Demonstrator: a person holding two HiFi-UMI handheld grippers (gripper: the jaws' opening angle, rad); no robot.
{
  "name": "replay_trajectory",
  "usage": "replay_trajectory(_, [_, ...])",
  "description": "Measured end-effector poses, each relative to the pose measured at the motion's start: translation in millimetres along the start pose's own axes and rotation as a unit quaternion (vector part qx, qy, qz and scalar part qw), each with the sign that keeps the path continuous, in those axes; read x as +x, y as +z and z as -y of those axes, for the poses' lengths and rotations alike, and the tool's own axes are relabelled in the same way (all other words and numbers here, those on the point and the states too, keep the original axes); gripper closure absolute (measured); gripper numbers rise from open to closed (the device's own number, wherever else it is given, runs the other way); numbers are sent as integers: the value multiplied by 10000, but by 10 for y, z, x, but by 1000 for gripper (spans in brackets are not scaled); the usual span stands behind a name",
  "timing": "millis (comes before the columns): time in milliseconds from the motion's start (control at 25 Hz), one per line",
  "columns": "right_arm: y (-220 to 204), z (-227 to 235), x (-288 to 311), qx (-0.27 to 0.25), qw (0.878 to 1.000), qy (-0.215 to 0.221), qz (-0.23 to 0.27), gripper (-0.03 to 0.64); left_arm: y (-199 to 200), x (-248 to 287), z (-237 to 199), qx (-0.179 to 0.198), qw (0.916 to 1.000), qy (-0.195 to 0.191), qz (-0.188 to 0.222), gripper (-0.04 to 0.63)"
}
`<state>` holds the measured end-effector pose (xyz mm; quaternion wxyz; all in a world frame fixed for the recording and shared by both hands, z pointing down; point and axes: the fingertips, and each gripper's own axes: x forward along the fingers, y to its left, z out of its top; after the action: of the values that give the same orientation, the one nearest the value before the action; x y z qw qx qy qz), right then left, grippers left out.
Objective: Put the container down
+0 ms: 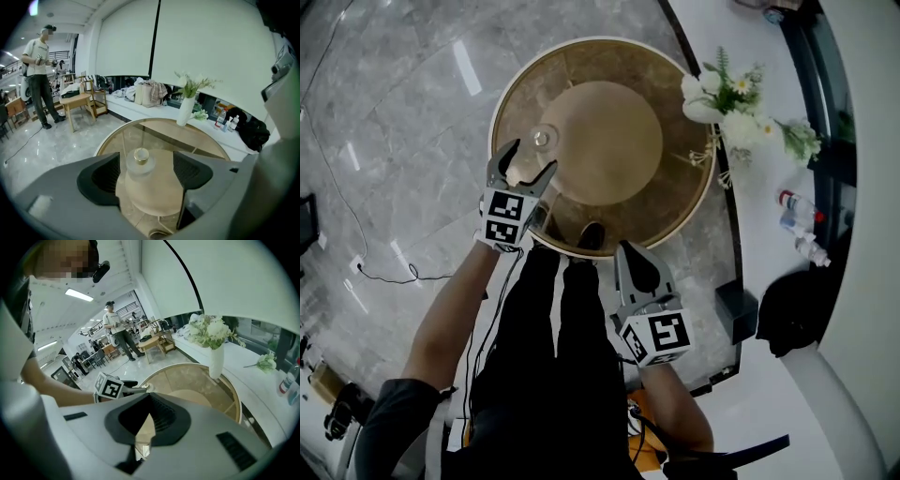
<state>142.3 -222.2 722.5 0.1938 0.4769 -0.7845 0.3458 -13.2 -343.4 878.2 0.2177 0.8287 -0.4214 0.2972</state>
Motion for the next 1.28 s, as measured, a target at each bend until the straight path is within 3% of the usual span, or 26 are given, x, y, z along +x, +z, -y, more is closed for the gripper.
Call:
replay_trajectory(240, [454, -233, -296, -168, 9991, 105, 372, 615, 650, -924, 350, 84, 9982, -227, 541, 253])
replay_trajectory(440, [824, -493, -687, -256, 9977, 131, 618, 615, 1064, -1643, 619, 192, 9990, -302, 270, 253])
replay_trajectory(680, [1199, -854, -1183, -587, 9934, 345, 924, 615, 1577, -2558, 944, -281, 9969, -419, 607, 255])
replay_trajectory(960, [1258, -1398, -1604, -928, 9861, 823, 1102, 615, 1627, -3334, 1425, -535, 9925, -686, 859, 255])
replay_trajectory(1280, [1356, -1504, -1948, -969, 9839, 852, 1235, 615, 1682, -3845, 1719, -622, 9891, -740, 1111, 255])
